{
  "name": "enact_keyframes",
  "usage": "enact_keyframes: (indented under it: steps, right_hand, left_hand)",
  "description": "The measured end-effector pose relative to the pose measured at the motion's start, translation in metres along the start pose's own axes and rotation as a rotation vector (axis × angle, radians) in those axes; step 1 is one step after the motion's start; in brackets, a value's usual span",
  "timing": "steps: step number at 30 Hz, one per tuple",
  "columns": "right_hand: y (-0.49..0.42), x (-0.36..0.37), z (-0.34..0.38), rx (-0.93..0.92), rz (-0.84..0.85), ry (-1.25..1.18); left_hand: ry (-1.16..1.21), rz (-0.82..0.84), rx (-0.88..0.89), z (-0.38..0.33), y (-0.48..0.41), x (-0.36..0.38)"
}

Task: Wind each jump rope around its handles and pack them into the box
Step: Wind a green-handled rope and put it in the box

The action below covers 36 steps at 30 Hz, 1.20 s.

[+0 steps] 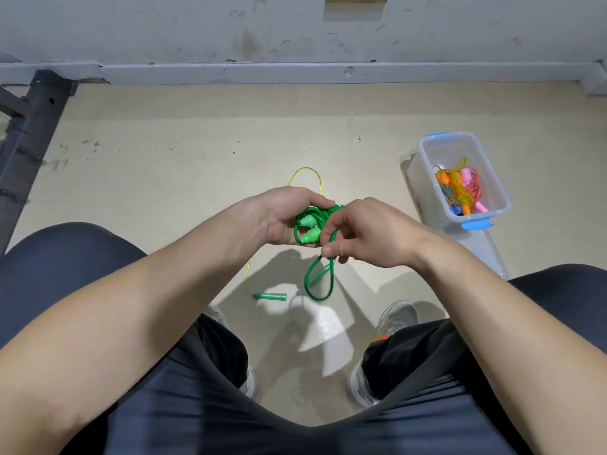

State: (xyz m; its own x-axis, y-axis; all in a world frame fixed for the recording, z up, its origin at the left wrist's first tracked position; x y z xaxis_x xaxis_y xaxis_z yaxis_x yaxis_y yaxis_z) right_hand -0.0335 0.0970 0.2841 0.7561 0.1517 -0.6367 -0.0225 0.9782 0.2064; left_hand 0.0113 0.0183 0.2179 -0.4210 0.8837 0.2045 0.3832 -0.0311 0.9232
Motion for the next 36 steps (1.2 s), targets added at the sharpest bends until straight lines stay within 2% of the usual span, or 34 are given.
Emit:
enact_keyframes:
  steps: [4, 7, 9, 12, 16, 19, 22, 25, 27, 31, 34, 36]
  right_hand:
    - [0.002, -0.009, -0.008, 0.020, -0.259, -0.410]
    - [0.008, -0.018, -0.022, 0.063, -0.475, -0.654]
    - [0.012, -0.024, -0.030, 0.087, -0.601, -0.716]
    - [0.015, -0.029, -0.037, 0.094, -0.743, -0.762]
    - [0.015, -0.027, -0.037, 0.104, -0.818, -0.895]
    - [0.019, -0.027, -0.040, 0.130, -0.884, -0.975]
    - [0.028, -0.038, -0.044, 0.177, -0.961, -0.794]
    - [0.032, -0.045, -0.040, 0.197, -0.955, -0.569]
    - [0.032, -0.050, -0.037, 0.230, -0.890, -0.325]
    - [0.036, -0.058, -0.028, 0.410, -0.643, 0.279]
    - [0.032, -0.062, -0.015, 0.375, -0.645, 0.464]
    - [0.030, -0.064, -0.011, 0.288, -0.703, 0.468]
  left_hand:
    - [0.011, 0.109, -0.007, -0.001, 0.004, 0.008]
    - [0.150, 0.139, 0.024, -0.007, 0.007, 0.003]
    - [0.206, 0.135, 0.075, -0.014, 0.012, -0.002]
    - [0.170, 0.104, 0.144, -0.019, 0.018, -0.003]
    - [0.158, 0.070, 0.249, -0.024, 0.016, -0.006]
    - [0.152, -0.016, 0.377, -0.034, 0.016, -0.016]
    - [0.094, -0.128, 0.473, -0.041, 0.018, -0.024]
    - [0.026, -0.196, 0.524, -0.043, 0.017, -0.026]
    - [-0.035, -0.229, 0.542, -0.044, 0.017, -0.025]
    - [-0.118, -0.259, 0.539, -0.043, 0.016, -0.025]
    - [-0.137, -0.292, 0.541, -0.044, 0.014, -0.026]
    - [-0.127, -0.311, 0.542, -0.043, 0.014, -0.028]
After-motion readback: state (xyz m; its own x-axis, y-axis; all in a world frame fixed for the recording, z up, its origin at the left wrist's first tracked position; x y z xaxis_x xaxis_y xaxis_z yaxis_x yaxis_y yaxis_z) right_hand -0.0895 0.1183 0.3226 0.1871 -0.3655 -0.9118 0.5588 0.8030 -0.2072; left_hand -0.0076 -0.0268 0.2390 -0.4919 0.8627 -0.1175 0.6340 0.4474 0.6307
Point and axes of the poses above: each hand's wrist, its own y-axis away from the middle knuckle, its own x-axis out of the palm, z = x × y, the point moved 9 cm from there along -y, towards the middle knuckle, and after that the axes turned 15 degrees about -x, right-handed, at the moved point
